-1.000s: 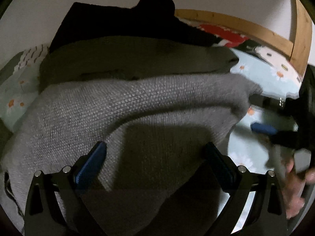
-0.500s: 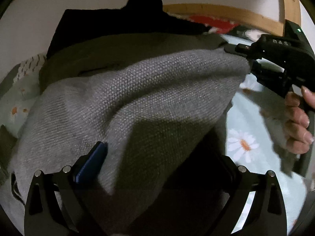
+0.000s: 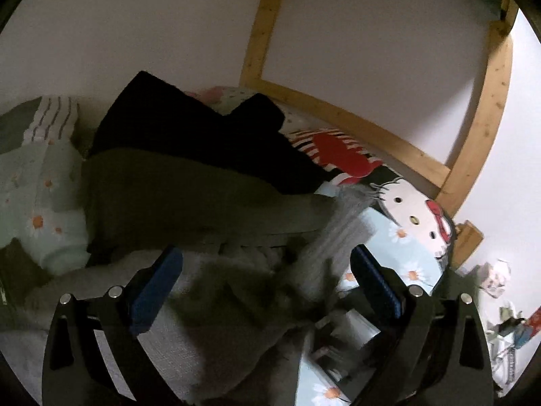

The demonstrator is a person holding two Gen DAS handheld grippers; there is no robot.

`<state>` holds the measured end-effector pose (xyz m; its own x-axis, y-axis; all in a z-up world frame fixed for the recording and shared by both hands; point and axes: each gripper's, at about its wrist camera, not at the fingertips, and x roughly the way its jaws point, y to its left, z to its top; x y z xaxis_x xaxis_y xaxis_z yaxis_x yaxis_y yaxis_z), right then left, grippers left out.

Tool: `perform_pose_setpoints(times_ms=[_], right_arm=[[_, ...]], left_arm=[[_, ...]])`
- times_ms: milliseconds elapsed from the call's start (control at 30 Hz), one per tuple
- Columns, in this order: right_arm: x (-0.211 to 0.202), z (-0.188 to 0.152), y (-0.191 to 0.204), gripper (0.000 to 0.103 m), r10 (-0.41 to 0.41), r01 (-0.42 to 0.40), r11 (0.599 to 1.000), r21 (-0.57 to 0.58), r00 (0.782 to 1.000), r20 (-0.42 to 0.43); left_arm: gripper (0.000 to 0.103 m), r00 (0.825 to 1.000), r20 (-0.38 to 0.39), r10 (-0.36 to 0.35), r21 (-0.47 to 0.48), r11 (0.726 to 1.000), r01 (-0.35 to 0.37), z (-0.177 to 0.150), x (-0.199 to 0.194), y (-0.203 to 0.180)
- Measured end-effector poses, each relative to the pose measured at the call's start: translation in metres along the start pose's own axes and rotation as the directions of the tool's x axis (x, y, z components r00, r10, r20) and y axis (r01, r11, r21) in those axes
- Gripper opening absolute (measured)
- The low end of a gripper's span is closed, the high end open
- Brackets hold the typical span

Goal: Fold large clothes

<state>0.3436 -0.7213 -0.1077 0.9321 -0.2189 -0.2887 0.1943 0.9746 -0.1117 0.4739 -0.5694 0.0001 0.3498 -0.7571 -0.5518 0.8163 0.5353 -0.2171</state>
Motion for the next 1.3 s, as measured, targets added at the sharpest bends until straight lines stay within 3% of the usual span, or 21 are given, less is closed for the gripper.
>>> perform_pose_setpoints(times_ms=[200,500,533,567,600,667,767,833,900,967,1033,1133,1167,1200,1233,1267,1300], right_arm=[[-0.001,-0.003,0.038,0.014,-0.065,0.066,0.984,-0.164,0.998,0.01],[-0.011,-0.013,0.085,0.014,-0.136,0.159,0.898,-0.41,0.987,0.084],[-0.012,-0.014,0.088,0.014,-0.132,0.157,0.895,-0.418,0.987,0.087],[-0.014,-0.014,0.089,0.014,-0.128,0.154,0.893,-0.422,0.988,0.088],[-0.014,-0.015,0.091,0.014,-0.124,0.149,0.89,-0.43,0.989,0.086],[-0.014,-0.017,0.092,0.014,-0.12,0.143,0.89,-0.433,0.989,0.081],[-0.017,-0.018,0.092,0.015,-0.111,0.135,0.89,-0.435,0.991,0.081],[-0.019,-0.019,0.093,0.03,-0.098,0.124,0.891,-0.437,0.992,0.081],[-0.029,-0.019,0.092,0.099,-0.078,0.119,0.892,-0.437,0.991,0.11],[-0.041,-0.02,0.098,0.1,-0.06,0.137,0.886,-0.442,0.981,0.184],[-0.044,-0.019,0.104,0.1,-0.052,0.132,0.881,-0.454,0.982,0.183],[-0.034,-0.027,0.113,0.1,-0.083,0.145,0.855,-0.497,0.986,0.144],[-0.028,-0.032,0.119,0.093,-0.106,0.158,0.833,-0.531,0.986,0.127],[-0.026,-0.036,0.123,0.06,-0.095,0.141,0.824,-0.549,0.989,0.11],[-0.025,-0.038,0.13,0.043,-0.079,0.107,0.822,-0.559,0.994,0.074],[-0.025,-0.037,0.137,0.018,-0.086,0.105,0.829,-0.55,0.994,0.061],[-0.027,-0.036,0.142,0.014,-0.077,0.098,0.835,-0.541,0.995,0.061]], left_arm=[[0.097,0.998,-0.052,-0.046,-0.073,0.996,0.042,-0.001,-0.001,0.01],[0.097,0.989,-0.135,-0.053,-0.17,0.985,0.03,-0.005,0.019,0.031],[0.087,0.989,-0.135,-0.054,-0.18,0.983,0.029,-0.006,0.019,0.033],[0.066,0.989,-0.135,-0.064,-0.189,0.981,0.038,-0.007,0.019,0.036],[0.02,0.984,-0.152,-0.089,-0.214,0.975,0.056,-0.008,0.021,0.042],[0.018,0.98,-0.158,-0.125,-0.289,0.954,0.076,-0.011,0.02,0.056],[0.016,0.979,-0.15,-0.141,-0.308,0.947,0.089,-0.016,0.015,0.065],[0.014,0.983,-0.133,-0.129,-0.307,0.948,0.083,-0.019,0.006,0.068],[0.013,0.988,-0.111,-0.112,-0.304,0.95,0.073,-0.019,-0.003,0.072],[0.013,0.991,-0.084,-0.105,-0.317,0.946,0.073,-0.018,-0.018,0.08],[0.013,0.992,-0.067,-0.106,-0.326,0.942,0.079,-0.017,-0.032,0.088],[0.013,0.994,-0.038,-0.098,-0.31,0.947,0.082,-0.018,-0.062,0.096],[0.013,0.994,-0.032,-0.104,-0.305,0.948,0.089,-0.02,-0.074,0.097],[0.013,0.994,-0.024,-0.105,-0.304,0.948,0.093,-0.023,-0.082,0.098],[0.013,0.994,-0.019,-0.107,-0.303,0.948,0.096,-0.027,-0.091,0.101],[0.013,0.994,-0.018,-0.107,-0.3,0.949,0.097,-0.033,-0.102,0.104],[0.013,0.995,-0.015,-0.101,-0.299,0.95,0.092,-0.036,-0.108,0.107]])
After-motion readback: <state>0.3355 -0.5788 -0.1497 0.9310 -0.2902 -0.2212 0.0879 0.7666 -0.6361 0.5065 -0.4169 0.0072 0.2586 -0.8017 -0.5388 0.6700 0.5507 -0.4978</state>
